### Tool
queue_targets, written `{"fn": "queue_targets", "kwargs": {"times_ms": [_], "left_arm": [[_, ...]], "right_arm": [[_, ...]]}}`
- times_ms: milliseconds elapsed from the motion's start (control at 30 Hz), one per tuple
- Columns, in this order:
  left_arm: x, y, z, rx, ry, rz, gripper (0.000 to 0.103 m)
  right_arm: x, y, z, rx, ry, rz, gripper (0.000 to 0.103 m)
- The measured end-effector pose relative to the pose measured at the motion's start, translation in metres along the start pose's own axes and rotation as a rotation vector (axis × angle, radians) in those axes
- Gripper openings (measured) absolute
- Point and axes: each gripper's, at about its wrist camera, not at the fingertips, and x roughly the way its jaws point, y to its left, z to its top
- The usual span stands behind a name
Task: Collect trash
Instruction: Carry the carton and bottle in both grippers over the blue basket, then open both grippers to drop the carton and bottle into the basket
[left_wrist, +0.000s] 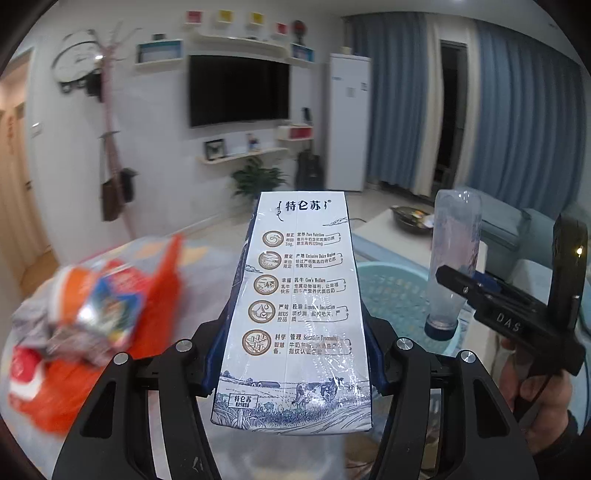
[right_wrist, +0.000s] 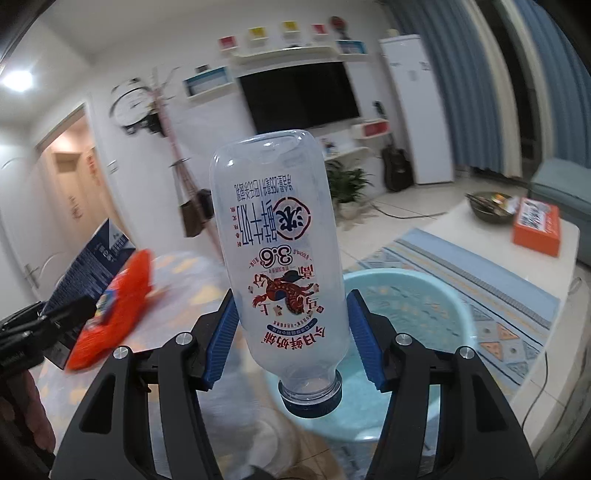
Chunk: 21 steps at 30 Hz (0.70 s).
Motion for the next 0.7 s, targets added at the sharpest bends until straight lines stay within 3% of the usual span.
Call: {"fn": "queue_targets", "kwargs": {"times_ms": [267,633,700], "left_arm": [[0.079,-0.026,0.019,-0.047,0.081,-0.148,0.057],[0.141,-0.051,0.022,-0.048,0.179,-0.205,0.059],[0.157,-0.048,0.021,-0.069,0.236,-0.213,0.067]], "right_arm": [[0.031,-0.059,0.001,0.078,0.034,-0.054,0.056],[0.061,-0.09,-0.018,0.112,0.101,-0.082,0.057],[0.065,-0.092,-0.02,0.115,0.112,-0.09,0.058]]}}
